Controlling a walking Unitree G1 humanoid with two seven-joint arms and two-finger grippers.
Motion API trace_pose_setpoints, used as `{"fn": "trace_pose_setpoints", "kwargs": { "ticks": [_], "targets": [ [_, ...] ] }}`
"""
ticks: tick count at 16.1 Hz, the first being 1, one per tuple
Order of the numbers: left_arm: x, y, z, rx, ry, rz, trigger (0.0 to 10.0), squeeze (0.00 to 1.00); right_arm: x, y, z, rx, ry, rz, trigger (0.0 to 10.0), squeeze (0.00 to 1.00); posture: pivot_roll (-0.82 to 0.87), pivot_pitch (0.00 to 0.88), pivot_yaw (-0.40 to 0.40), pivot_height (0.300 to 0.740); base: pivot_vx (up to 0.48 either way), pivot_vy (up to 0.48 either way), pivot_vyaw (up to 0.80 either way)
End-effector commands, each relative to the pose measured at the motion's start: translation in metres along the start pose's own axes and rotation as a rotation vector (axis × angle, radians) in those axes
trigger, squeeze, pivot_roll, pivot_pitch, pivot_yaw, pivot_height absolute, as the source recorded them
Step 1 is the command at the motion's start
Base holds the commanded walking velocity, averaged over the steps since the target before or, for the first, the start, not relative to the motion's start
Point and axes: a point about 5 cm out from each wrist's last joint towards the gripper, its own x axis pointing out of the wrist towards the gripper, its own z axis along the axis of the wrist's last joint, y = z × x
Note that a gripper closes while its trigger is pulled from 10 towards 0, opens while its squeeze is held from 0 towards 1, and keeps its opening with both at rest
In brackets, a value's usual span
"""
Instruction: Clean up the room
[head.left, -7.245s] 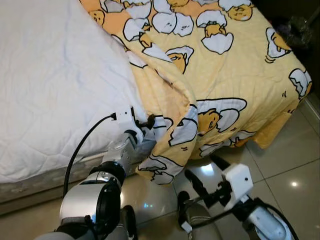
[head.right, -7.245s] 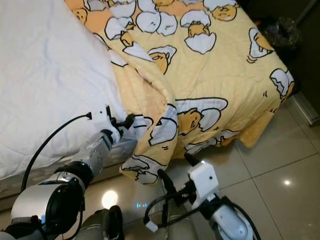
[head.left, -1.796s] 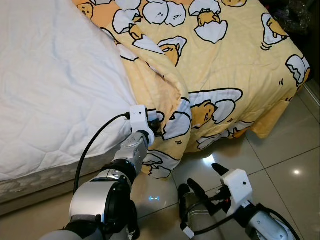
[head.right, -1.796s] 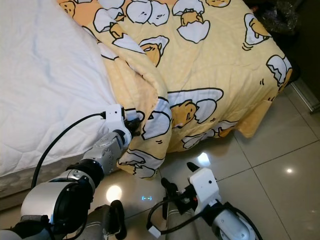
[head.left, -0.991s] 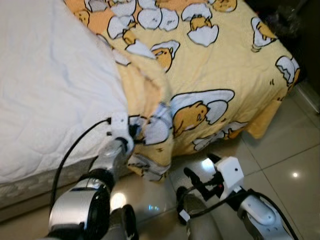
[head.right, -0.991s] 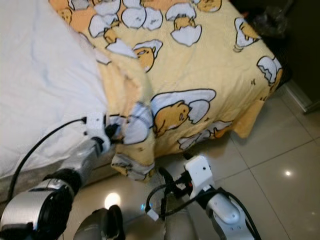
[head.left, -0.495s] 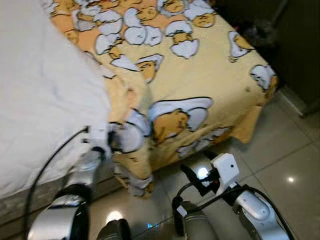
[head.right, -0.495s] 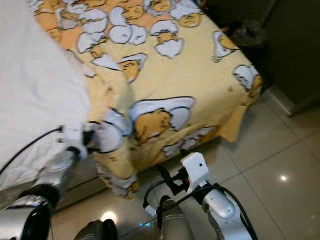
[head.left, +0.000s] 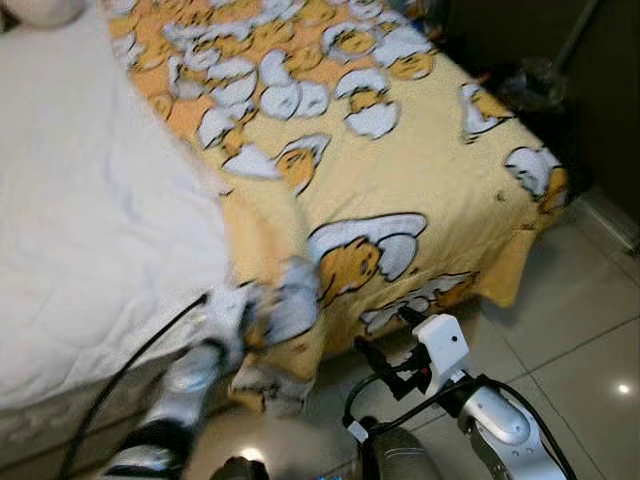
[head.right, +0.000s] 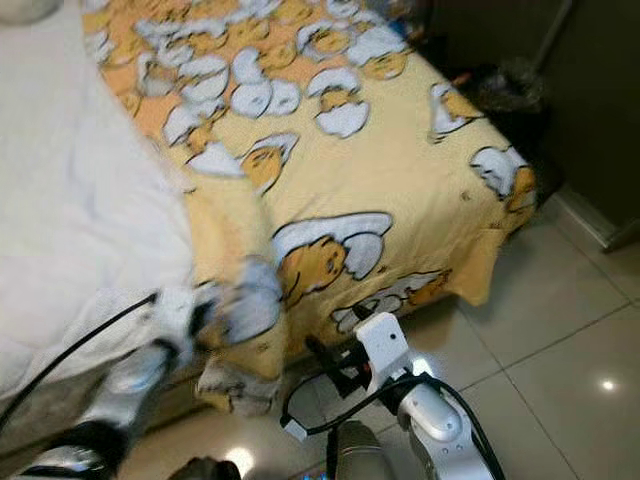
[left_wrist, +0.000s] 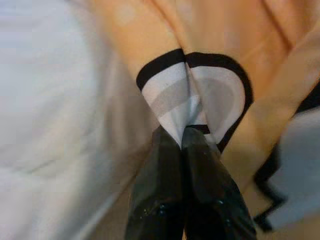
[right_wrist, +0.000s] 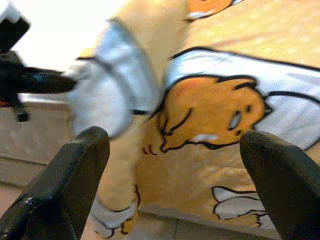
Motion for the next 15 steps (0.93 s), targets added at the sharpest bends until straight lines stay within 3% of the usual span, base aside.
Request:
{"fn": "trace_pose_setpoints", "kwargs": {
  "ticks": [1,3,5,6,7,9,10,11,12,13,14,15],
  "targets": [
    [-0.031,0.016,-0.062,0.032,0.263,0.079,0.0,0.0,-0.003,-0.001,-0.004,0.005,0.008,-0.004,10.0,0.0,-0.22,0.12,0.071,0.731,0.0,0.0,0.0],
    [-0.057,0.06,-0.084,0.089,0.387,0.267,0.0,0.0,-0.002,-0.002,-0.005,0.002,0.008,-0.007,10.0,0.0,-0.23,0.12,0.068,0.731,0.0,0.0,0.0],
    [-0.067,0.08,-0.087,0.087,0.396,0.368,0.0,0.0,-0.001,-0.002,-0.005,0.001,0.005,-0.006,10.0,0.0,-0.22,0.124,0.065,0.731,0.0,0.0,0.0],
    [-0.063,0.074,-0.082,0.036,0.326,0.32,0.0,0.0,-0.001,-0.001,-0.005,0.002,0.007,-0.003,10.0,0.0,-0.22,0.127,0.064,0.731,0.0,0.0,0.0],
    [-0.055,0.053,-0.076,0.341,0.286,0.181,0.0,0.0,0.0,0.001,-0.006,0.003,0.009,0.001,10.0,0.0,-0.21,0.13,0.065,0.731,0.0,0.0,0.0],
    [-0.05,0.045,-0.071,0.817,0.248,0.141,0.0,0.0,0.002,0.002,-0.006,0.004,0.007,0.003,10.0,0.0,-0.21,0.132,0.065,0.731,0.0,0.0,0.0],
    [-0.048,0.042,-0.07,0.904,0.225,0.132,0.0,0.0,0.002,0.002,-0.005,0.005,0.006,0.003,10.0,0.0,-0.21,0.133,0.064,0.731,0.0,0.0,0.0],
    [-0.047,0.036,-0.072,0.854,0.231,0.126,0.0,0.0,0.003,0.003,-0.005,0.005,0.002,0.004,10.0,0.0,-0.22,0.134,0.062,0.731,0.0,0.0,0.0],
    [-0.047,0.034,-0.075,0.522,0.296,0.168,0.0,0.0,0.003,0.003,-0.004,0.005,0.001,0.003,10.0,0.0,-0.22,0.136,0.062,0.731,0.0,0.0,0.0],
    [-0.046,0.031,-0.078,-0.046,0.294,0.221,0.0,0.0,0.003,0.002,-0.004,0.004,0.001,0.001,10.0,0.0,-0.22,0.137,0.063,0.731,0.0,0.0,0.0],
    [-0.045,0.039,-0.075,-0.373,0.234,0.284,0.0,0.0,0.002,0.001,-0.004,0.004,0.002,-0.001,10.0,0.0,-0.22,0.139,0.062,0.731,0.0,0.0,0.0],
    [-0.045,0.047,-0.074,-0.578,0.205,0.321,0.0,0.0,0.003,0.001,-0.004,0.003,0.002,-0.001,10.0,0.0,-0.22,0.139,0.062,0.731,0.0,0.0,0.0]
  ]
}}
